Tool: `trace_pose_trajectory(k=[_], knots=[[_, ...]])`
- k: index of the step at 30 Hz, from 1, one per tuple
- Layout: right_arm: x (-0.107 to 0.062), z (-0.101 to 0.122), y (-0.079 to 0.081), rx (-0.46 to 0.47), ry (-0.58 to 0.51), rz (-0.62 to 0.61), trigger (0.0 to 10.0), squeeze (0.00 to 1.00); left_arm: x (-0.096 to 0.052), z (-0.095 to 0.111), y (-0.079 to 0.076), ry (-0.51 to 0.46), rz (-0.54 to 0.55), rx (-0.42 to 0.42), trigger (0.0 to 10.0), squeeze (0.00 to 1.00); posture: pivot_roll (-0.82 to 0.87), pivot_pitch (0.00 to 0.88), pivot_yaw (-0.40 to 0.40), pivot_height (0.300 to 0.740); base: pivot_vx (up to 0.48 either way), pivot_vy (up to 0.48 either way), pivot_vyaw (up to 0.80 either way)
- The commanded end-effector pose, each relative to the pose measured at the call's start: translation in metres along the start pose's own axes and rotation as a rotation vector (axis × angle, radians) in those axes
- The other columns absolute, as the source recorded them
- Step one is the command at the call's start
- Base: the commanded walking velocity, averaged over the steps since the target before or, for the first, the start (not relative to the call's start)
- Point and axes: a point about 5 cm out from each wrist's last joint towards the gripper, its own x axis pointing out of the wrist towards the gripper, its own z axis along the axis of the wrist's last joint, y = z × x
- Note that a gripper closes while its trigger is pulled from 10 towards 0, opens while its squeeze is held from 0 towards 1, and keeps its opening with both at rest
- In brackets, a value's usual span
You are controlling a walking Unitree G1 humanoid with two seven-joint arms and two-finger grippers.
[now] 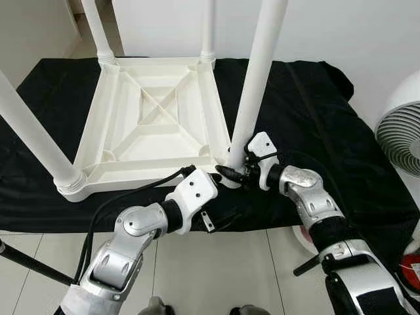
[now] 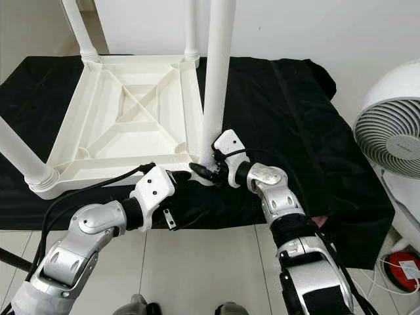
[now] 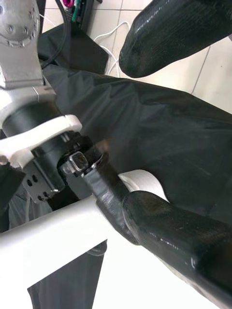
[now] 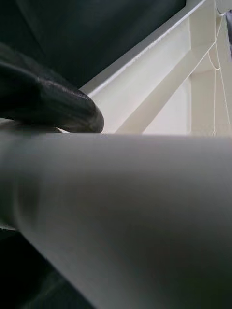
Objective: Building children table
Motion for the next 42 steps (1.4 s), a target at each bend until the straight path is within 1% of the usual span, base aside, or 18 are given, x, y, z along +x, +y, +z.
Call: trace_pose_trajectory(k=[1, 11, 12, 18, 23, 24, 25, 26, 27, 29, 33, 34, 35, 36, 37, 38, 39, 42], knots=[[0.004, -0.006, 0.006, -0.004, 0.025, 0.045, 0.0, 0.0, -0.001, 0.001, 0.003, 0.001, 0.05, 0.005, 10.0, 0.0, -0.06, 0.053, 0.027, 0.74, 0.0, 0.0, 0.0], [0.001, -0.013, 0.004, 0.034, -0.009, 0.039, 0.0, 0.0, -0.001, 0.002, 0.002, -0.001, 0.049, 0.001, 10.0, 0.0, -0.06, 0.059, 0.027, 0.74, 0.0, 0.0, 0.0], [0.0, -0.012, 0.004, 0.044, -0.02, 0.014, 10.0, 0.0, -0.001, 0.002, 0.001, -0.001, 0.047, 0.0, 10.0, 0.0, -0.06, 0.06, 0.027, 0.74, 0.0, 0.0, 0.0], [-0.004, -0.005, 0.01, 0.105, -0.095, -0.202, 10.0, 0.0, 0.0, 0.001, 0.0, -0.002, 0.044, -0.005, 10.0, 0.0, -0.07, 0.065, 0.017, 0.74, 0.0, 0.0, 0.0], [-0.005, -0.003, 0.015, 0.133, -0.119, -0.253, 10.0, 0.0, 0.0, 0.001, -0.001, -0.003, 0.043, -0.007, 10.0, 0.0, -0.07, 0.064, 0.019, 0.74, 0.0, 0.0, 0.0], [-0.004, -0.002, 0.019, 0.167, -0.128, -0.318, 10.0, 0.0, 0.0, 0.001, -0.002, -0.004, 0.04, -0.01, 10.0, 0.0, -0.08, 0.065, 0.018, 0.74, 0.0, 0.0, 0.0], [-0.004, -0.002, 0.019, 0.167, -0.128, -0.318, 10.0, 0.0, 0.0, 0.001, -0.002, -0.004, 0.04, -0.01, 10.0, 0.0, -0.08, 0.065, 0.018, 0.74, 0.0, 0.0, 0.0], [-0.005, -0.003, 0.022, 0.202, -0.124, -0.401, 10.0, 0.0, 0.001, 0.001, -0.003, -0.004, 0.036, -0.012, 10.0, 0.0, -0.08, 0.065, 0.015, 0.74, 0.0, 0.0, 0.0], [-0.005, -0.003, 0.022, 0.202, -0.124, -0.401, 10.0, 0.0, 0.001, 0.001, -0.003, -0.004, 0.036, -0.012, 10.0, 0.0, -0.08, 0.065, 0.015, 0.74, 0.0, 0.0, 0.0], [-0.008, -0.006, 0.028, 0.229, -0.1, -0.551, 10.0, 0.0, 0.002, 0.001, -0.004, -0.006, 0.029, -0.014, 10.0, 0.0, -0.08, 0.066, 0.013, 0.74, 0.0, 0.0, 0.0], [-0.008, -0.006, 0.028, 0.229, -0.1, -0.551, 10.0, 0.0, 0.002, 0.001, -0.004, -0.006, 0.029, -0.014, 10.0, 0.0, -0.08, 0.066, 0.013, 0.74, 0.0, 0.0, 0.0], [-0.01, -0.008, 0.033, 0.235, -0.083, -0.634, 10.0, 0.0, 0.002, 0.001, -0.005, -0.007, 0.027, -0.015, 10.0, 0.0, -0.08, 0.066, 0.01, 0.74, 0.0, 0.0, 0.0], [-0.01, -0.008, 0.033, 0.235, -0.083, -0.634, 10.0, 0.0, 0.002, 0.001, -0.005, -0.007, 0.027, -0.015, 10.0, 0.0, -0.08, 0.066, 0.01, 0.74, 0.0, 0.0, 0.0], [-0.011, -0.01, 0.038, 0.247, -0.059, -0.709, 10.0, 0.0, 0.002, 0.0, -0.005, -0.007, 0.026, -0.016, 10.0, 0.0, -0.08, 0.066, 0.01, 0.74, 0.0, 0.0, 0.0], [-0.011, -0.01, 0.038, 0.247, -0.059, -0.709, 10.0, 0.0, 0.002, 0.0, -0.005, -0.007, 0.026, -0.016, 10.0, 0.0, -0.08, 0.066, 0.01, 0.74, 0.0, 0.0, 0.0], [-0.012, -0.012, 0.043, 0.263, -0.044, -0.772, 10.0, 0.0, 0.002, 0.0, -0.006, -0.007, 0.025, -0.017, 10.0, 0.0, -0.08, 0.065, 0.006, 0.74, 0.0, 0.0, 0.0], [-0.009, -0.01, 0.048, 0.29, -0.053, -0.78, 10.0, 0.0, 0.002, 0.0, -0.007, -0.008, 0.025, -0.018, 10.0, 0.0, -0.08, 0.062, 0.0, 0.74, 0.0, 0.0, 0.0], [-0.008, -0.007, 0.051, 0.301, -0.066, -0.777, 10.0, 0.0, 0.002, 0.0, -0.007, -0.009, 0.027, -0.018, 10.0, 0.0, -0.08, 0.061, -0.001, 0.74, 0.0, 0.0, 0.0]])
